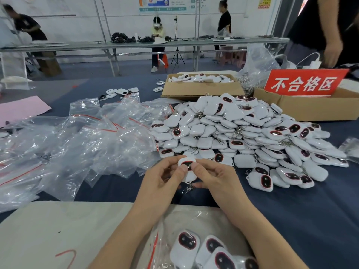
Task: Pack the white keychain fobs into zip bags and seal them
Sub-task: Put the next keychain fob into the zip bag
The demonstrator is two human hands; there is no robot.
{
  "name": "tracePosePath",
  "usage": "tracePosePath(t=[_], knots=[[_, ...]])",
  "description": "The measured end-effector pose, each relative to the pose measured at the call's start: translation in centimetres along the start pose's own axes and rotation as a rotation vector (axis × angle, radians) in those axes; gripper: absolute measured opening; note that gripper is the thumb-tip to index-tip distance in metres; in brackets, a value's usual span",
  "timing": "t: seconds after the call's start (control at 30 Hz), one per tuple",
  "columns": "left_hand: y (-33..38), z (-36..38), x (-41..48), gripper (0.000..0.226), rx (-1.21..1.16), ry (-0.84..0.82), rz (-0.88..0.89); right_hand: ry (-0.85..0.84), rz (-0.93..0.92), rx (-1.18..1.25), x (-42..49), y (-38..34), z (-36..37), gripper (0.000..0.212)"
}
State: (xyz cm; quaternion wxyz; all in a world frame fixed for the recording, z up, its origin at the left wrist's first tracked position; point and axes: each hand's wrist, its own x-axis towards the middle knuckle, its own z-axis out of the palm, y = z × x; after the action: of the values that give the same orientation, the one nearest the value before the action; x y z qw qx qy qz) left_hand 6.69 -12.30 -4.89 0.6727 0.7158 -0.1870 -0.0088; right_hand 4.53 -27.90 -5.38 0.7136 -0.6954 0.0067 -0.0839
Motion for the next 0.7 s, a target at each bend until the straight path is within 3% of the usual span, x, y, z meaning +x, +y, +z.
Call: tracePosePath(t=[0.3,0.7], knots=[[-0.32,0.0,0.14,0.036,0.112,-0.04,-0.031,0.019,-0.005,0.023,0.21,0.37,-0.14,0.017],[-0.19,0.07,0.2,0.036,0.154,0.009,-0.027,-0.011,-0.027,0.042,0.16,0.47,-0.36,0.018]])
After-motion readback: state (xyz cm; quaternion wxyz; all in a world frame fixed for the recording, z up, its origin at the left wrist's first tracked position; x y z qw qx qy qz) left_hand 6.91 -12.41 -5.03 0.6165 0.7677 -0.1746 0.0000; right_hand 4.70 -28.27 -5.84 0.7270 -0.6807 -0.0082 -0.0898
